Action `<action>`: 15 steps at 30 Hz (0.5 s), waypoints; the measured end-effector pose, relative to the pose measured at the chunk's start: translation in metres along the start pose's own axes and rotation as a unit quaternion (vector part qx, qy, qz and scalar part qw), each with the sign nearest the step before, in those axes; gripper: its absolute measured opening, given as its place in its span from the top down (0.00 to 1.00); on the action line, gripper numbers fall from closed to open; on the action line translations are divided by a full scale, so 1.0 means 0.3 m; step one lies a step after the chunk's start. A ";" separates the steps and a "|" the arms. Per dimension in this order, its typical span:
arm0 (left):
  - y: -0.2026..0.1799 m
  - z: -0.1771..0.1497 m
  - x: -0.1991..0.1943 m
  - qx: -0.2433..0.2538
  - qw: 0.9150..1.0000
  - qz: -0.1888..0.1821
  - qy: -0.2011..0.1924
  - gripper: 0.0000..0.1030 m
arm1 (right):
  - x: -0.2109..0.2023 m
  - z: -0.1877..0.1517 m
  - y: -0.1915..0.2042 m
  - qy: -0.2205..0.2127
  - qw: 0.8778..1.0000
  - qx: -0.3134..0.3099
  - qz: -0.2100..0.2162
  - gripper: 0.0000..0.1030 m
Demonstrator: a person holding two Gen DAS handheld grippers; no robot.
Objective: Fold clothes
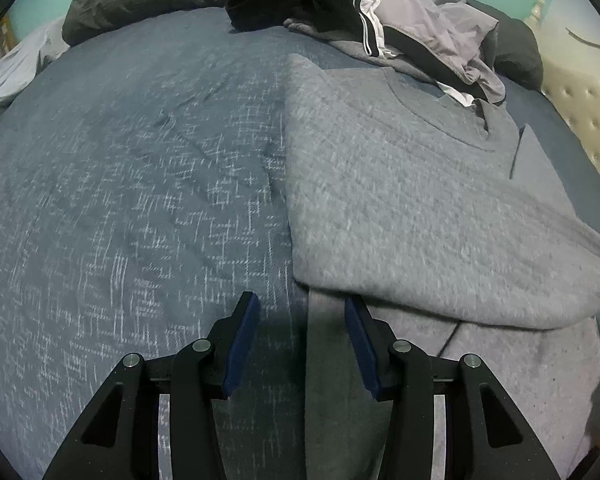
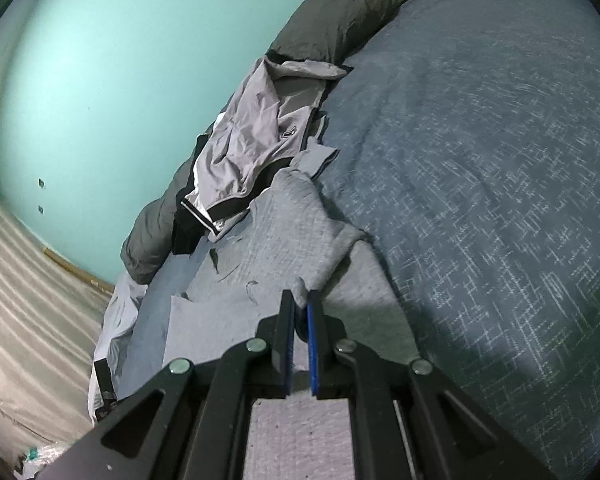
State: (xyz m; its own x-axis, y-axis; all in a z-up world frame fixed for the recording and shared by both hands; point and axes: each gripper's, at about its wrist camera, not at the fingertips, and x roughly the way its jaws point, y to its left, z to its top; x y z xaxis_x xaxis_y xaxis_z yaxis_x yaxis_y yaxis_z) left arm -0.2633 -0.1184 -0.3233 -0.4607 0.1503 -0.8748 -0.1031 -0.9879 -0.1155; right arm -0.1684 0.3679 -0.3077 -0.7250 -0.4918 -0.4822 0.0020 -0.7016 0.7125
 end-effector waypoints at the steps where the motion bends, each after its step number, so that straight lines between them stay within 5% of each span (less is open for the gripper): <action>1: -0.002 0.006 0.007 0.000 1.000 0.000 0.000 0.52 | -0.003 0.002 -0.004 -0.004 1.000 0.001 -0.003 0.95; 9: -0.009 0.045 0.032 0.018 1.000 0.011 -0.009 0.53 | -0.014 0.011 -0.026 -0.009 1.000 0.010 -0.012 0.95; 15: -0.020 0.054 0.006 0.034 0.999 0.010 -0.026 0.75 | -0.006 0.002 -0.025 0.004 1.000 0.010 -0.009 0.95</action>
State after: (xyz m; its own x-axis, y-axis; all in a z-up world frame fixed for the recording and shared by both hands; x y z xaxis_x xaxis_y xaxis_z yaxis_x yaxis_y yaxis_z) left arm -0.2779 -0.1115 -0.3166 -0.5082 0.1345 -0.8507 -0.1528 -0.9861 -0.0646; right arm -0.1675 0.3744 -0.3118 -0.7186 -0.4841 -0.4993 -0.0241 -0.7002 0.7135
